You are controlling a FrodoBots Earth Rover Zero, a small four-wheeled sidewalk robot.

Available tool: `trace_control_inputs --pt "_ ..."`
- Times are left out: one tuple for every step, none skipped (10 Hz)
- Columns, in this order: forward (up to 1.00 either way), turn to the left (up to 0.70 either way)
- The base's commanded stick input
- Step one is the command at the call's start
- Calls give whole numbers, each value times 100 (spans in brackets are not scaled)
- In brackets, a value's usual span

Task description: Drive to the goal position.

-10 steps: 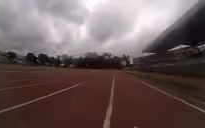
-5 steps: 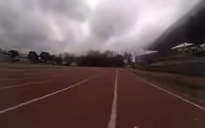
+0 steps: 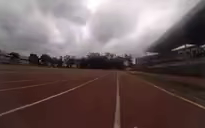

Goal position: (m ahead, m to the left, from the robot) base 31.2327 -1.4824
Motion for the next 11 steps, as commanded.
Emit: trace_control_inputs --pt "70 -35" --pt "70 -35" --pt "70 -35" --pt "70 -35" --pt "70 -35" --pt "70 -35" --pt "70 -35" --pt "70 -35" --pt "70 -35" --pt "70 -35" --pt "70 -35"
